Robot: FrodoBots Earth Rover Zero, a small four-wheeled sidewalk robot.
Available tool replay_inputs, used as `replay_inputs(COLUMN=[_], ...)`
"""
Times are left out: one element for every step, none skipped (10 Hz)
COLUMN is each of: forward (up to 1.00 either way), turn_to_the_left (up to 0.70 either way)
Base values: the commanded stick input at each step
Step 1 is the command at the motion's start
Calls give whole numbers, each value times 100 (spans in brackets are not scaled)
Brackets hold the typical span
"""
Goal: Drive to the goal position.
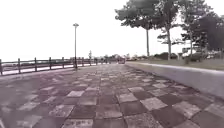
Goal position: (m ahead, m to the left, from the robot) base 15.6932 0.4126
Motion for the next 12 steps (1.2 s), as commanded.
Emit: replay_inputs(forward=[100, 100, 100, 100, 100, 100, 100, 100, 100, 100, 100, 100], turn_to_the_left=[0, 0, 21, 40, 40, 40, 4, 0, 0, 0, 0, 0])
